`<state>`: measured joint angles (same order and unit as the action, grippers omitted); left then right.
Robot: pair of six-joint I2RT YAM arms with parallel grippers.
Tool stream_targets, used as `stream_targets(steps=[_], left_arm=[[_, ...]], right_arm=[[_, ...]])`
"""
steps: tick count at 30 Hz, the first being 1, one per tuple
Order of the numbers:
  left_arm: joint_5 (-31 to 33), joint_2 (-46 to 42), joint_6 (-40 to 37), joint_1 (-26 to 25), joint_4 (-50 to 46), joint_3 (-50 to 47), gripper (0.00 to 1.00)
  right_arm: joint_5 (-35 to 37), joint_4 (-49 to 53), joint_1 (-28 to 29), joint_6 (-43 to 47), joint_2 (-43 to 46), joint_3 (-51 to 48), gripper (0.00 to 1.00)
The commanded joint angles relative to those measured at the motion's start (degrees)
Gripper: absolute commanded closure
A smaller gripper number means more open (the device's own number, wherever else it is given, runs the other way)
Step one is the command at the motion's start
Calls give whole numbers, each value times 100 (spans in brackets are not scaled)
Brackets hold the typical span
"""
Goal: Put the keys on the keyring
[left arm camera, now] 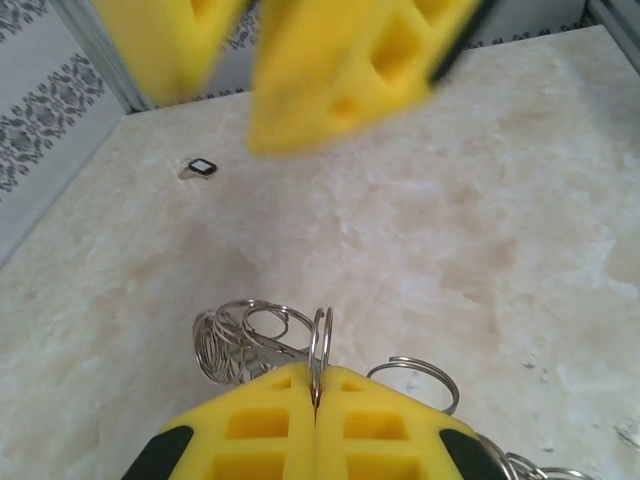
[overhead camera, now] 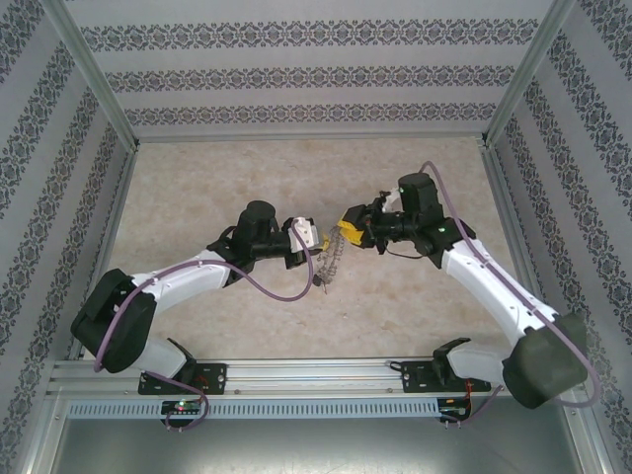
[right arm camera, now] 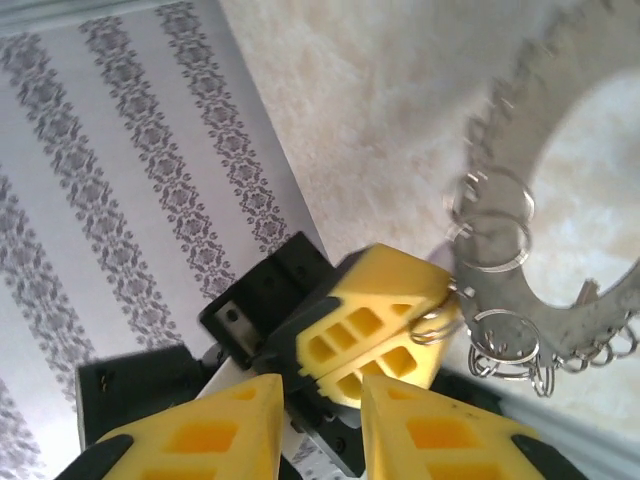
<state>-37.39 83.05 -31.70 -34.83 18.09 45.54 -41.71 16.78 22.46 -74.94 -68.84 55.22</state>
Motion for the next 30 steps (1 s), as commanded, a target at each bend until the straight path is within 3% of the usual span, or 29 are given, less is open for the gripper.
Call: stream_targets(steps=[1,4,8,11,14,20,24,30], left_arm=[[-323,-288,-191,-48,-441,219,100],[-406,-324,-266,-44,-923,425,100],[-656,-434,-269,-42,-1338,595,100],[-862,-526,-359,-33,-1602,662,100],[-1015,-563,-363,-34,-1637,628,100],[-1281,-621,-422,-39,-1687,678,100],[-1372,-570,-476,-33,-1790,787,100],[-1428,-511,-538,-37,-1867,876,100]], right_arm=[[488,205,-7,2220,509,-39,73],[1205,16,190,4554,1131,-323,73],[1301,33,823,8547,1902,-892,69],[1072,230,857,9820,1995,-1091,60],[638,191,874,10520,1841,-1153,55],[524,209,900,11292,1298,-937,55],[304,300,939,11335,882,-655,58],[673,188,1126,11210,602,-599,60]])
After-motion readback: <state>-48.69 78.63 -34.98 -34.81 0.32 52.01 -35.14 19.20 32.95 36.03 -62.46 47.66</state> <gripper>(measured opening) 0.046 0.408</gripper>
